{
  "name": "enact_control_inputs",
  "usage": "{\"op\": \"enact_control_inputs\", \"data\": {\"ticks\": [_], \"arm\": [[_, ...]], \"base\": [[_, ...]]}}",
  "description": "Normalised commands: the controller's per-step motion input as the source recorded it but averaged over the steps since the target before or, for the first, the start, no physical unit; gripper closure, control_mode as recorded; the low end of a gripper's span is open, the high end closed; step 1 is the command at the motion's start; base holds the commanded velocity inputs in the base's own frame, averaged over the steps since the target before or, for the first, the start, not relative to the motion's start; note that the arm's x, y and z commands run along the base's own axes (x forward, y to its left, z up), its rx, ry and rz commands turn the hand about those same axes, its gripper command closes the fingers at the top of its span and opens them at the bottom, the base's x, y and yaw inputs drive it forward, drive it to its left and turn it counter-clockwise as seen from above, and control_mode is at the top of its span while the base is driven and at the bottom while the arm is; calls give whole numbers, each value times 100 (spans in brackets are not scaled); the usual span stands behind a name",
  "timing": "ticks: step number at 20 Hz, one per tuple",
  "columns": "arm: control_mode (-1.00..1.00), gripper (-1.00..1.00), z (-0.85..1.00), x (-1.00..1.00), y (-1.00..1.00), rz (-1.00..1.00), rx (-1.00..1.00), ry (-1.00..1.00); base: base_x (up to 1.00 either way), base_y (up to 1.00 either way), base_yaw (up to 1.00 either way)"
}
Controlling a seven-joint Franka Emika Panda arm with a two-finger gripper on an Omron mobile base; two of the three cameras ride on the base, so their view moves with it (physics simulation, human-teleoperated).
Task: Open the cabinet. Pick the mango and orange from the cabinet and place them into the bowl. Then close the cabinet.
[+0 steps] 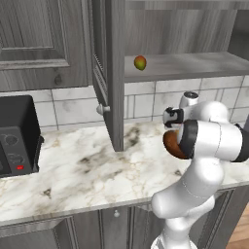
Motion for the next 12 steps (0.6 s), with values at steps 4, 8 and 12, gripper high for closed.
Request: {"op": "enact_control_inputs", "data": {"ticks": [4, 8, 12], "arm": [[-100, 100, -35, 0, -11, 0, 0, 2], [-100, -100, -7, 0, -5, 0, 0, 0], [-100, -100, -1, 0, 0, 0, 0, 0]], "base": [[0, 0, 0], [0, 0, 0], [0, 0, 0]]}}
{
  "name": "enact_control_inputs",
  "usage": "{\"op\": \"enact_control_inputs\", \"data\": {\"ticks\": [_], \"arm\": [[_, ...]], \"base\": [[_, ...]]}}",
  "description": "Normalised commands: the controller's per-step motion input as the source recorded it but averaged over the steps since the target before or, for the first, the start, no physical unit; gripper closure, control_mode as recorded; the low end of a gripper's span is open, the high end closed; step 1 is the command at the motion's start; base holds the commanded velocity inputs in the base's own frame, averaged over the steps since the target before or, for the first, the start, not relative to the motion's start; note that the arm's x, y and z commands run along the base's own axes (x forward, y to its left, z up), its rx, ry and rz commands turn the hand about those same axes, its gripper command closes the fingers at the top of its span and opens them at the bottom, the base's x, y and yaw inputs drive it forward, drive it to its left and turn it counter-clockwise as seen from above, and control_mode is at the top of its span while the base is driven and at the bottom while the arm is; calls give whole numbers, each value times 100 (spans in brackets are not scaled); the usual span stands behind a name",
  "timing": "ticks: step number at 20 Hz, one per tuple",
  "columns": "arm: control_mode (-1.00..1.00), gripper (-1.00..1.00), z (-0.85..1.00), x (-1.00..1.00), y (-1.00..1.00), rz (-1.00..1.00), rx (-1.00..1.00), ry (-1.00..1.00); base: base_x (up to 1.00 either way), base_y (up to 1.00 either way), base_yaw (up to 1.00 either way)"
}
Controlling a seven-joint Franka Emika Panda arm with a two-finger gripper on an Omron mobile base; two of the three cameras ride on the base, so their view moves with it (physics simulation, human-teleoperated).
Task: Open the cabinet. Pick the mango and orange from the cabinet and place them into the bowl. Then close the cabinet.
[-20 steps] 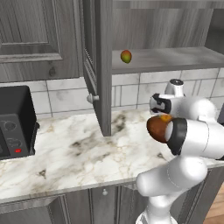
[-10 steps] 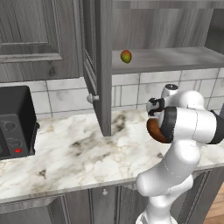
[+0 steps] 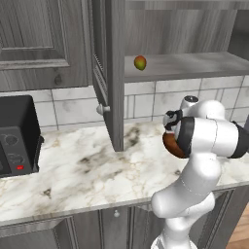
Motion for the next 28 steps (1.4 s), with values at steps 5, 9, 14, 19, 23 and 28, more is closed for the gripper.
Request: {"op": "enact_control_inputs", "data": {"ticks": [5, 9, 14, 19, 23, 28], "arm": [[-100, -100, 18, -8, 0, 0, 0, -3], [-100, -100, 48, -9, 0, -7, 0, -1], [-100, -100, 56, -36, 1, -7, 0, -6], [-100, -100, 85, -76, 16, -5, 0, -18], [-100, -100, 97, -80, 30, -1, -4, -31], [-100, -100, 76, -67, 30, 3, -9, -37]], "base": [[0, 0, 0], [0, 0, 0], [0, 0, 0], [0, 0, 0], [0, 0, 0], [0, 0, 0]]}}
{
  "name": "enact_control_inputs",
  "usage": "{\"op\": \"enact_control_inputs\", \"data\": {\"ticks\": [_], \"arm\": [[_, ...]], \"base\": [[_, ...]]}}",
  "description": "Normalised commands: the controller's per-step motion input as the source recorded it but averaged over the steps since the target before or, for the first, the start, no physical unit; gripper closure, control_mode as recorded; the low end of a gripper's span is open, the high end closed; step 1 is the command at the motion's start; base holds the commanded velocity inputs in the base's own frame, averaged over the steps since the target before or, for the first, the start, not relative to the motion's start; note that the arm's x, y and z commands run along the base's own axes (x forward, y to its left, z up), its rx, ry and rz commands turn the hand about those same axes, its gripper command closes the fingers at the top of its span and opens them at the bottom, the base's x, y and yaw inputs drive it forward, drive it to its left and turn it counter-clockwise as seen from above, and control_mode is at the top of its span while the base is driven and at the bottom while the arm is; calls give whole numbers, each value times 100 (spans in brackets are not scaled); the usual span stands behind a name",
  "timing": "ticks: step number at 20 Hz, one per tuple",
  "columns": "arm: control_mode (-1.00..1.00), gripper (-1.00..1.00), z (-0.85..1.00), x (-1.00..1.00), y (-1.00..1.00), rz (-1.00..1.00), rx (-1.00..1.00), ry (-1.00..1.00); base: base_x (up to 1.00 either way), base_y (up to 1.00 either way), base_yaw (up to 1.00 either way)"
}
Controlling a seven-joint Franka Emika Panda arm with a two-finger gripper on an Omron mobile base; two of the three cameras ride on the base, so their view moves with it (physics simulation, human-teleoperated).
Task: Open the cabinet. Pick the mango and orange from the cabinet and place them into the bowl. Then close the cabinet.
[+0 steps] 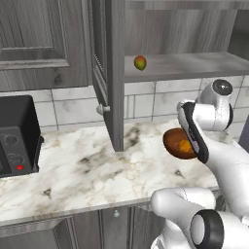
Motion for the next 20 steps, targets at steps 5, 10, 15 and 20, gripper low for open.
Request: {"op": "enact_control_inputs", "data": {"ticks": [5, 10, 15, 20], "arm": [[-100, -100, 80, -50, 29, 8, -7, -29], [-100, -100, 89, -41, 29, 10, -11, -32], [-100, -100, 100, -32, 20, 9, -2, -20], [-100, -100, 100, -22, 29, 5, -5, -13]], "base": [[0, 0, 0], [0, 0, 0], [0, 0, 0], [0, 0, 0]]}}
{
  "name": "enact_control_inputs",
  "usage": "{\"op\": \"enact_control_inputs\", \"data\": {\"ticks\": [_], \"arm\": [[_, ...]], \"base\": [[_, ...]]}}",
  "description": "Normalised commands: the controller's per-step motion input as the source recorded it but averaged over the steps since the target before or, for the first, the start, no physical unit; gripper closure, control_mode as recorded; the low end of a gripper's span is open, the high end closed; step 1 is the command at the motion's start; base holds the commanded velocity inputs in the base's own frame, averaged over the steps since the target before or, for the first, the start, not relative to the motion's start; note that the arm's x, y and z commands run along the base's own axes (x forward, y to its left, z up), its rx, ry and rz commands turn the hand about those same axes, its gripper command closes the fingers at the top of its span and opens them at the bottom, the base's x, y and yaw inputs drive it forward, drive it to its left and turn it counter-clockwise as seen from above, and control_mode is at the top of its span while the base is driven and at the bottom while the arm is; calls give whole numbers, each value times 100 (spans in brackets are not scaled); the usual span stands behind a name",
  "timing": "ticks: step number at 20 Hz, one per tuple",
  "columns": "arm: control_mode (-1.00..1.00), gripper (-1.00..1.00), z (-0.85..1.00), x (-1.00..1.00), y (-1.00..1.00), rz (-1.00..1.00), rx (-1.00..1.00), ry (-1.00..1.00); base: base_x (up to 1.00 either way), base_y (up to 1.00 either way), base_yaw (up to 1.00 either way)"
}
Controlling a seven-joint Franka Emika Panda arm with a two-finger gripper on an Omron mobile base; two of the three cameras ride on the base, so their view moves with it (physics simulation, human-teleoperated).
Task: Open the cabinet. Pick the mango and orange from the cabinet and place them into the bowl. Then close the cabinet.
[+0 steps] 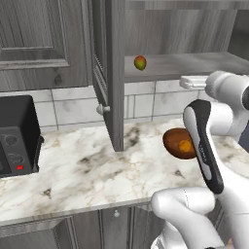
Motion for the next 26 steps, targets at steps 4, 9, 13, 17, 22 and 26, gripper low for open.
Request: {"op": "enact_control_inputs", "data": {"ticks": [4, 9, 13, 17, 22, 26], "arm": [[-100, -100, 100, -9, 39, 2, -6, -4], [-100, -100, 37, 0, 18, 1, -4, 0], [-100, -100, 0, 0, 0, 0, 0, 0], [-100, -100, 0, 0, 0, 0, 0, 1], [-100, -100, 0, 0, 1, 0, 0, 0], [-100, -100, 0, 0, 4, 0, 0, 0]], "base": [[0, 0, 0], [0, 0, 0], [0, 0, 0], [0, 0, 0], [0, 0, 0], [0, 0, 0]]}}
